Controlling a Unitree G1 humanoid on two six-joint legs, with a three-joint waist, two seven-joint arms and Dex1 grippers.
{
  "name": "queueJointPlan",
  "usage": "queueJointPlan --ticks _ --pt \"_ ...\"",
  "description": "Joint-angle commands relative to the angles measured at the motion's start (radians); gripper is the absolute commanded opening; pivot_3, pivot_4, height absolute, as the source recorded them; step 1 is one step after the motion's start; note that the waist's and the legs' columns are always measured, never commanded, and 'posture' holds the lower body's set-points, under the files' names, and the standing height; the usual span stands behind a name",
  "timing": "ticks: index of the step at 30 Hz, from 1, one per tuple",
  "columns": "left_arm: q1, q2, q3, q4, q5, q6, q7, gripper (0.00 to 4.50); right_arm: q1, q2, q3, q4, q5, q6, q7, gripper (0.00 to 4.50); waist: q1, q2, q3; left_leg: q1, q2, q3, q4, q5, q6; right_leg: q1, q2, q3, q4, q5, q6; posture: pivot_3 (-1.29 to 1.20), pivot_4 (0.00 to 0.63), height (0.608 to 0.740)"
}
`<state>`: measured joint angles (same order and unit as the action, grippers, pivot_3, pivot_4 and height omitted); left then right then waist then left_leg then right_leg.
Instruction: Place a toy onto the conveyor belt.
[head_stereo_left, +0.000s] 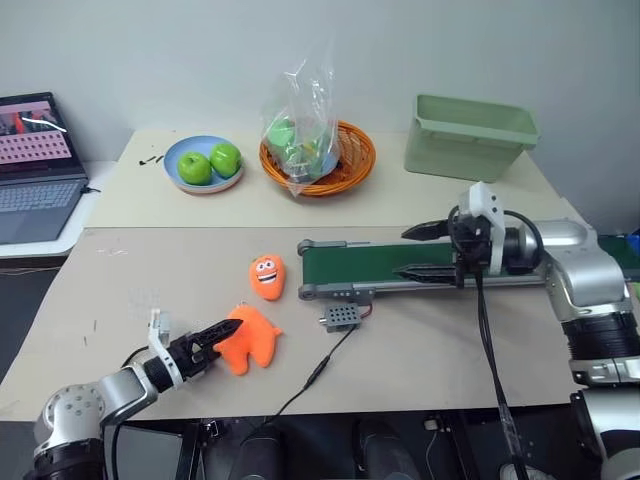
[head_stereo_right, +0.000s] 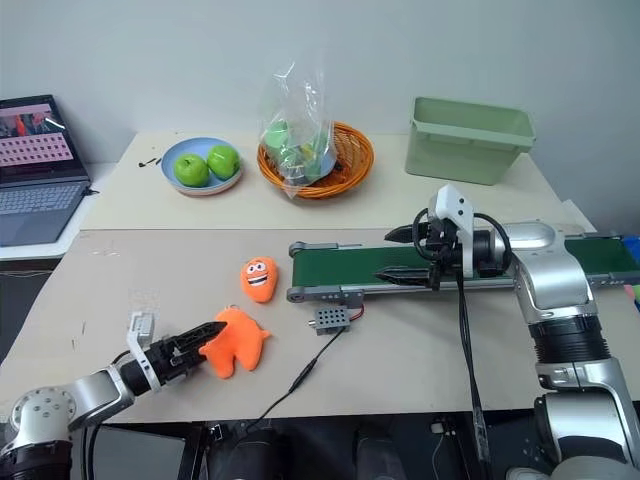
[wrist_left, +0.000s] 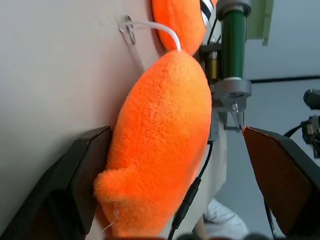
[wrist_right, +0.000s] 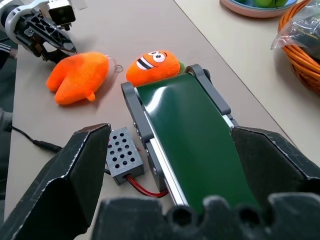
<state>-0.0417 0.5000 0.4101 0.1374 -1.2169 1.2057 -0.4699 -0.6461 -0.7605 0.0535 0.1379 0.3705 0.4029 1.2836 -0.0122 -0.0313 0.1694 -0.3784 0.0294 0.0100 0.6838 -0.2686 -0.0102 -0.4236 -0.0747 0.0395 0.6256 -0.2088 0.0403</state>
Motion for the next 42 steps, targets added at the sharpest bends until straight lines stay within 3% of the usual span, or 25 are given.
queueJointPlan --ticks 1,2,8,18,22,28,31,35,38,42 --pt "0.015 0.003 -0.062 -0.001 0.048 0.031 -0.04 3.93 0.004 -0.021 -0.041 -0.042 0.005 -0.022 -0.012 4.5 0.0 0.0 0.0 0.0 0.0 0.0 0.0 0.0 0.0 0.0 0.0 0.0 0.0 0.0 0.0 0.0 0.15 0.74" --pt "0.014 0.004 -0.065 -0.002 0.053 0.034 -0.049 3.79 0.006 -0.022 -0.042 -0.045 0.005 -0.022 -0.015 4.5 0.0 0.0 0.0 0.0 0.0 0.0 0.0 0.0 0.0 0.0 0.0 0.0 0.0 0.0 0.0 0.0 0.15 0.74" --pt "0.022 0.017 -0.066 -0.034 0.087 -0.001 -0.128 1.54 0.016 -0.023 -0.043 -0.05 0.004 -0.027 -0.026 4.5 -0.002 0.0 0.0 -0.001 0.0 0.0 0.0 0.0 0.0 -0.001 0.0 0.0 0.0 0.0 0.0 0.0 0.15 0.74" --pt "0.049 0.076 -0.026 -0.273 0.134 -0.188 -0.308 1.54 0.002 -0.012 -0.029 -0.031 -0.005 -0.04 -0.027 4.5 -0.002 0.0 0.0 -0.001 0.001 0.0 0.0 0.0 0.0 -0.001 0.001 0.0 0.0 0.0 0.0 0.0 0.15 0.74" --pt "-0.007 0.102 -0.043 -0.386 0.26 -0.35 -0.286 1.54 0.0 -0.011 -0.027 -0.024 -0.008 -0.048 -0.027 4.5 0.0 0.0 0.0 -0.002 0.001 0.0 0.0 0.0 0.0 -0.001 0.0 0.0 -0.001 0.0 0.0 0.0 0.15 0.74" --pt "-0.191 0.161 -0.427 -0.324 1.019 -0.936 -0.071 1.54 -0.003 0.005 -0.02 -0.018 -0.014 -0.054 -0.035 4.5 0.008 0.0 0.0 -0.001 0.0 0.0 0.0 0.0 0.0 0.0 0.0 0.0 -0.002 0.0 0.0 0.0 0.15 0.74" --pt "-0.275 0.158 -0.518 -0.248 1.212 -1.125 -0.012 1.54 0.003 0.009 -0.024 -0.028 -0.012 -0.049 -0.042 4.5 0.008 0.0 0.0 -0.004 0.0 0.001 -0.001 0.0 0.0 -0.001 0.0 0.0 -0.005 0.001 0.001 0.0 0.15 0.74" --pt "-0.361 0.228 -0.635 -0.176 1.473 -1.439 0.015 1.54 0.022 0.003 -0.037 -0.043 -0.01 -0.046 -0.059 4.5 0.007 0.0 0.0 -0.007 0.0 0.001 -0.003 0.0 0.0 -0.004 0.0 0.0 -0.007 0.001 0.001 0.0 0.15 0.74" --pt "-0.403 0.253 -0.665 -0.132 1.541 -1.603 0.016 1.54 0.031 0.003 -0.043 -0.058 -0.003 -0.039 -0.073 4.5 0.008 0.0 0.0 -0.007 0.0 0.001 -0.004 0.0 0.0 -0.004 0.0 0.0 -0.008 0.001 0.001 0.0 0.15 0.74" --pt "-0.517 0.252 -0.736 0.007 1.746 -1.763 0.102 1.54 0.044 0.004 -0.049 -0.076 0.002 -0.034 -0.09 4.5 0.011 0.0 0.0 -0.007 0.0 0.002 -0.003 0.0 0.0 -0.003 -0.001 0.0 -0.008 0.002 0.003 0.0 0.15 0.74"
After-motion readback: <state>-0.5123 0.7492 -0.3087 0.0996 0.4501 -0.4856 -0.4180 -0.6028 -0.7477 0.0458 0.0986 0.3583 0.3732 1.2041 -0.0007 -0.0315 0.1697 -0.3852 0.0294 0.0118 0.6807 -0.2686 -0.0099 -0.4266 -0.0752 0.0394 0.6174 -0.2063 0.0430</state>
